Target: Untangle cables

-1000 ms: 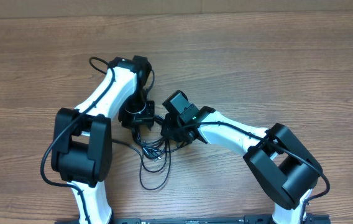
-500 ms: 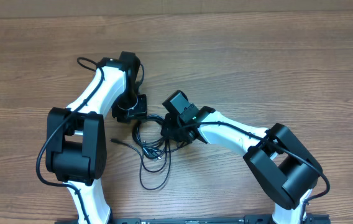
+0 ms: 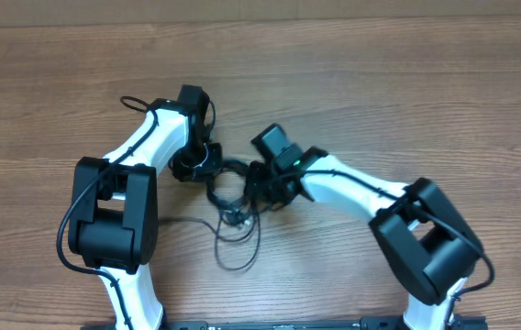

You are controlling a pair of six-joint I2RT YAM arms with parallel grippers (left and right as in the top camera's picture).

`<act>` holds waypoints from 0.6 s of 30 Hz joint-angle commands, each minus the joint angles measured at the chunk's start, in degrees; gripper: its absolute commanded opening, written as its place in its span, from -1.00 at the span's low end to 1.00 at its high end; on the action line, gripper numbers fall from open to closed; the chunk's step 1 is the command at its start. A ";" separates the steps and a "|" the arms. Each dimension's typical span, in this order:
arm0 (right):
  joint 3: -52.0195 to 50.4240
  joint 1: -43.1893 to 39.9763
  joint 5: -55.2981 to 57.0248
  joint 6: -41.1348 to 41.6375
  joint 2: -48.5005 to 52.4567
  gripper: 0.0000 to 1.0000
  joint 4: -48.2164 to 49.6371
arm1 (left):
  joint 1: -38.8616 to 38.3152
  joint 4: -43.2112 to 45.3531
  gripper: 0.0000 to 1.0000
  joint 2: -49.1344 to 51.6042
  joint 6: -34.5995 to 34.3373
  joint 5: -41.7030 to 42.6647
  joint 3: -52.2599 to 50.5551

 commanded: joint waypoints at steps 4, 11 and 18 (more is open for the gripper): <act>3.37 -5.05 -9.68 -5.95 -11.08 -0.40 -5.07 | 1.79 4.74 -0.92 0.37 -0.46 9.33 0.61; 3.04 -7.41 -9.64 -6.05 -13.31 -0.18 -15.37 | 6.88 8.81 -0.91 0.37 -4.66 18.67 0.94; -0.02 -4.48 1.64 0.35 -13.20 -0.18 -20.68 | 8.28 9.11 -0.92 0.37 -4.87 20.17 0.92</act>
